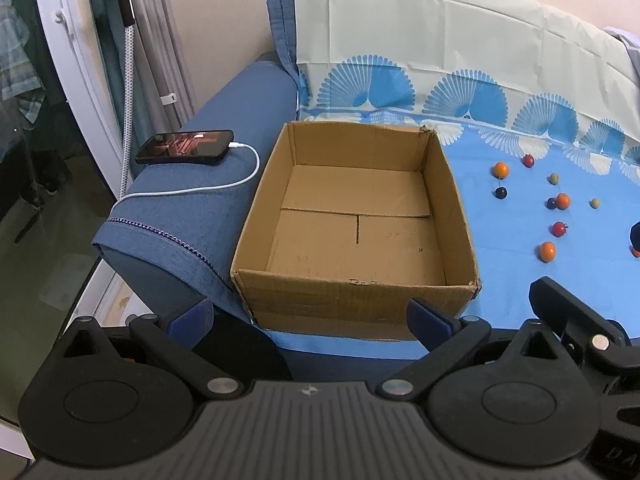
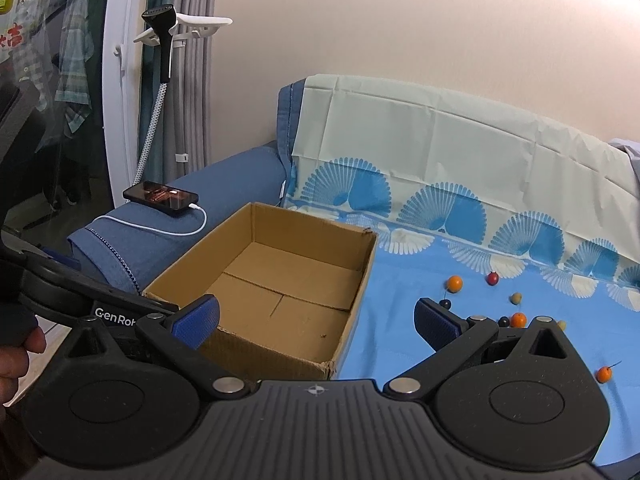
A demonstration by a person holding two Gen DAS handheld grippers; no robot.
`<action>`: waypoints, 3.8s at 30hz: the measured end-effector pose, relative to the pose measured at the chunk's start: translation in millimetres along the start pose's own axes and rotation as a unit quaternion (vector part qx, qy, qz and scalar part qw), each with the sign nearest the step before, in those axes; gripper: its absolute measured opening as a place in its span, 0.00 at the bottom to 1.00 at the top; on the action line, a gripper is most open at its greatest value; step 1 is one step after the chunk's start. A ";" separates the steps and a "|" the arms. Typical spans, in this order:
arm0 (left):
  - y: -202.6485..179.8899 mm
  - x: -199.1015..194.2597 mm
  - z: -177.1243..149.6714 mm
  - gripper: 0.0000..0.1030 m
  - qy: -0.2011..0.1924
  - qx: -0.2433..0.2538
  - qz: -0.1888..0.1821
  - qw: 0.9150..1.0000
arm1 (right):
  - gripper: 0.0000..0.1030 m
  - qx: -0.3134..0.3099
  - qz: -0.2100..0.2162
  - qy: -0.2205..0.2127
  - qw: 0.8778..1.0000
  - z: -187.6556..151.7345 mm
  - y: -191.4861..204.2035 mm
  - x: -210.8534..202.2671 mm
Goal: Organize fruits
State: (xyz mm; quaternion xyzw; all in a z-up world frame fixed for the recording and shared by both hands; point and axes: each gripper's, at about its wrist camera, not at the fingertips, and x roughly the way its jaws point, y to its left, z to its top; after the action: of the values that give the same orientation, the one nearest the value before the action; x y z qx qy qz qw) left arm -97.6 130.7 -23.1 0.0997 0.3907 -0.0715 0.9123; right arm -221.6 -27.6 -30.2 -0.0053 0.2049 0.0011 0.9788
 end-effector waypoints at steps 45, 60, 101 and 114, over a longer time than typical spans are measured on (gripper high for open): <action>-173.7 85.5 63.6 1.00 0.078 0.078 -0.161 0.981 | 1.00 0.197 -0.284 0.027 0.938 -77.9 -259.0 20.2; -421.3 244.7 91.7 1.00 0.055 0.285 -0.167 0.942 | 0.99 0.315 -0.371 0.118 0.866 -160.2 -503.7 167.1; -344.8 169.9 126.3 0.32 0.060 0.191 -0.219 0.955 | 0.38 0.263 -0.298 -0.032 0.917 -97.4 -434.2 87.5; -145.7 51.4 70.6 0.32 0.032 0.113 -0.129 0.985 | 0.38 0.214 -0.021 -0.020 0.976 -50.4 -193.7 39.0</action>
State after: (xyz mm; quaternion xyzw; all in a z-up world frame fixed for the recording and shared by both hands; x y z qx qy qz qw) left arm -43.4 -30.1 -31.2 0.1526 0.4185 -0.2291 0.8655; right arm -205.3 -221.8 -90.1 0.2000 0.1804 -0.0637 0.9609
